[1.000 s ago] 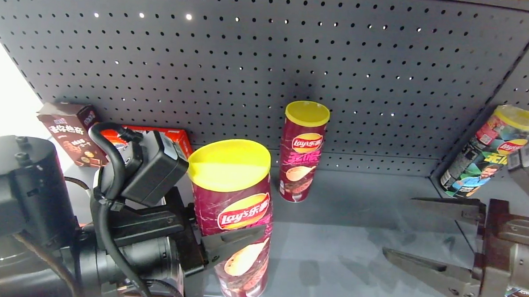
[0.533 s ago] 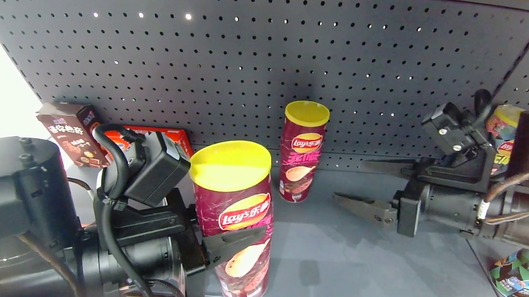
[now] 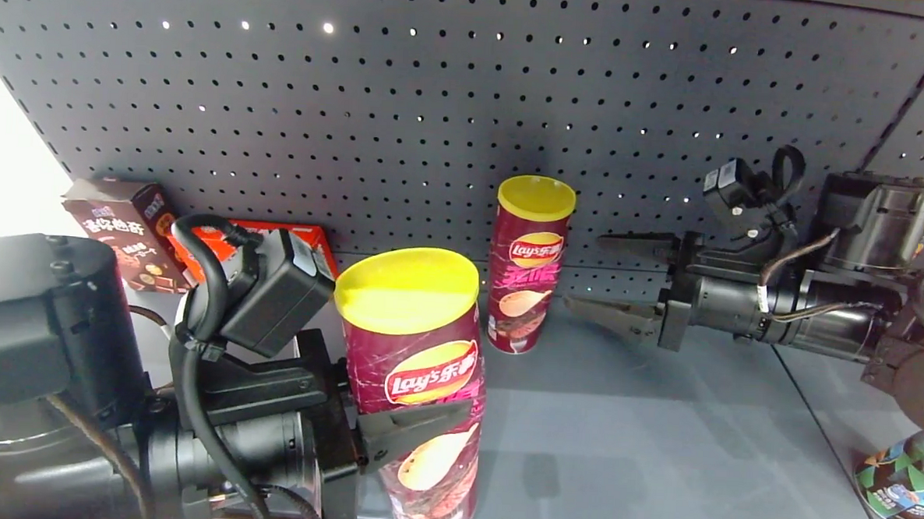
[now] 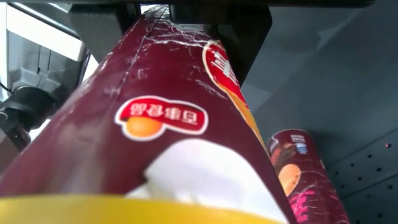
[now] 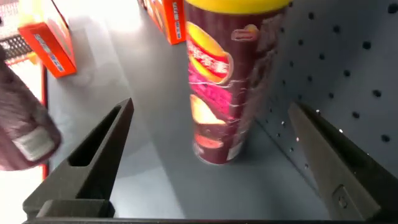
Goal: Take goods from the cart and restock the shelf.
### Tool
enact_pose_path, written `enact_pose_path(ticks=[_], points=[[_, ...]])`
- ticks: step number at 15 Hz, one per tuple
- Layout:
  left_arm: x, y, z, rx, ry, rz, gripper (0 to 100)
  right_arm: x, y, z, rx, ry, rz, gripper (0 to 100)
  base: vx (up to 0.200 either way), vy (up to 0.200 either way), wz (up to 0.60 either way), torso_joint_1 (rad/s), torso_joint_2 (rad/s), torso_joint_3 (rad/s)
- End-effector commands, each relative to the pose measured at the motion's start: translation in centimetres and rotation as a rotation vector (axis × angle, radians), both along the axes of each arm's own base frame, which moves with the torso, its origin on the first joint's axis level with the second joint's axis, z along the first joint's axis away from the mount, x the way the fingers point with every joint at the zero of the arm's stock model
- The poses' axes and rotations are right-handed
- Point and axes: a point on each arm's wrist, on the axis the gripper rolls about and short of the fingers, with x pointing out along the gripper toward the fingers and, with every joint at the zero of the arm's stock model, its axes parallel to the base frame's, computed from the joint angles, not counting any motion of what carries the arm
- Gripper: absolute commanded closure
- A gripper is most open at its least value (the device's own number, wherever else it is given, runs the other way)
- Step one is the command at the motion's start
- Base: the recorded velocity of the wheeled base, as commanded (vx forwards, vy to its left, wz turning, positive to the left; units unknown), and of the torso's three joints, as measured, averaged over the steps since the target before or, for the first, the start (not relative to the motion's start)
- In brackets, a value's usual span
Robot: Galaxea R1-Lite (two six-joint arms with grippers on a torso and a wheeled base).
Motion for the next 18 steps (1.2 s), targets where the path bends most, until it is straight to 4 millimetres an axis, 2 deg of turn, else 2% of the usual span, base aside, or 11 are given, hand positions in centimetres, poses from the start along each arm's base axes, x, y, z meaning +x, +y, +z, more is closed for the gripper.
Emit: enact_pose_path(ticks=[1,6,12,15,18], points=[[0.4,0.0,-0.2,0.005,0.006,0.006,100,1.5,0.2,-0.7,-0.013,0.002,0.012,0,0.000,0.000,0.00,0.000,0.00,0.000],[0.5,0.1,-0.1,0.000,0.004,0.000,100,3.1,0.9,-1.1,-0.013,-0.009,0.086,0,0.000,0.000,0.00,0.000,0.00,0.000],[0.4,0.2,-0.1,0.001,0.005,0.002,100,4.8,1.7,-2.9,-0.022,0.028,0.118,0,0.000,0.000,0.00,0.000,0.00,0.000],[0.4,0.1,0.0,-0.002,0.004,0.001,100,5.8,2.7,-3.9,-0.023,0.032,0.140,0,0.000,0.000,0.00,0.000,0.00,0.000],[0.5,0.1,0.0,-0.003,0.003,0.001,100,5.7,3.4,-4.5,-0.028,0.044,0.157,0,0.000,0.000,0.00,0.000,0.00,0.000]])
